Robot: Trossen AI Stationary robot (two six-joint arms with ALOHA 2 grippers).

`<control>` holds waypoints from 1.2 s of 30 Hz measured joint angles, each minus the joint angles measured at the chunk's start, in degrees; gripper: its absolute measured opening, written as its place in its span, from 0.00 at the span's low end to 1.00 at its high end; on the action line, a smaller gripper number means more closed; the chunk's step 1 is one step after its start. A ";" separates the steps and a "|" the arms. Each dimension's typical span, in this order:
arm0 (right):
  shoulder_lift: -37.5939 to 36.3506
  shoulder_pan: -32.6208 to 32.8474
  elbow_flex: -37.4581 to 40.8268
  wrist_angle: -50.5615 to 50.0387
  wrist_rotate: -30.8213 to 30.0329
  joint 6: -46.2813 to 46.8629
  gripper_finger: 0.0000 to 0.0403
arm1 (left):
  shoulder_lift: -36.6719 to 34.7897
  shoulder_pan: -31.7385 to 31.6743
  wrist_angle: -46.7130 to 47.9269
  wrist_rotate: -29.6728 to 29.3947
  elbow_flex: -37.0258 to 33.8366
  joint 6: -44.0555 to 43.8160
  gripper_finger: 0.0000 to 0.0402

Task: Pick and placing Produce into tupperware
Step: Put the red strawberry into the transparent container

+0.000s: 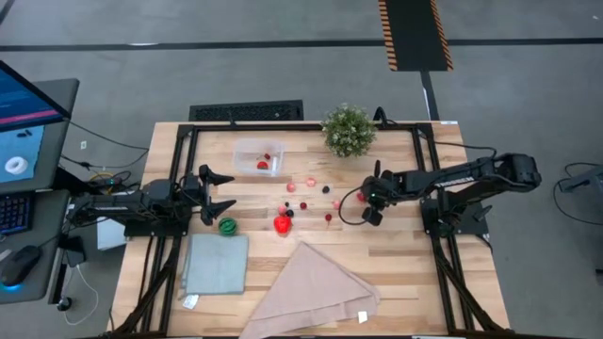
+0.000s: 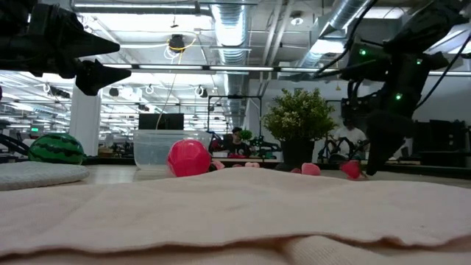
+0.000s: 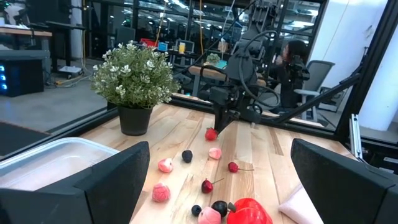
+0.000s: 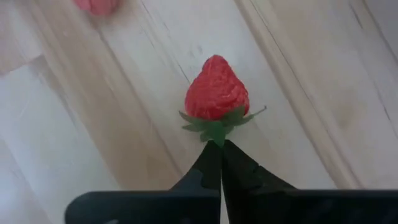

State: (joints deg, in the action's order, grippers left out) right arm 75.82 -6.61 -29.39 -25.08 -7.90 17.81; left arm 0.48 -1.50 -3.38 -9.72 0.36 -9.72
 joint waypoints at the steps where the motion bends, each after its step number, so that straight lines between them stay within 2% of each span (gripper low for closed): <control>1: 0.50 0.00 0.00 0.16 0.00 0.04 0.06 | -0.01 0.01 0.00 0.00 0.00 0.00 0.95; 6: 2.34 1.04 -1.28 3.00 0.16 -0.67 0.04 | 0.01 0.00 -0.01 0.00 0.01 0.18 0.95; 13: 2.22 4.56 -8.17 3.38 -0.59 -2.08 0.04 | 0.01 0.00 -0.02 -0.05 0.00 0.33 0.95; 19: 2.26 6.54 -15.27 8.10 -1.11 -6.71 0.04 | 0.00 0.00 -0.02 -0.07 0.01 0.33 0.95; 24: 2.42 5.48 -19.32 13.26 0.54 -11.35 0.05 | 0.01 0.00 -0.02 -0.13 0.00 0.61 0.95; 26: 4.78 4.35 -21.65 16.21 1.79 -13.26 0.04 | 0.00 0.00 -0.04 -0.24 0.00 0.92 0.95; 28: 7.37 2.68 -24.23 14.89 2.52 -14.39 0.04 | 0.01 0.01 -0.15 -0.89 0.01 0.94 0.95; 36: 24.77 -3.88 -41.69 15.59 7.52 -22.27 0.05 | -0.14 0.00 -0.51 -2.71 0.00 2.45 0.95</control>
State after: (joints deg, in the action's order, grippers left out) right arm 100.59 -10.49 -71.08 -9.49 -0.38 -4.45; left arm 0.34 -1.50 -3.89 -12.42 0.36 -7.27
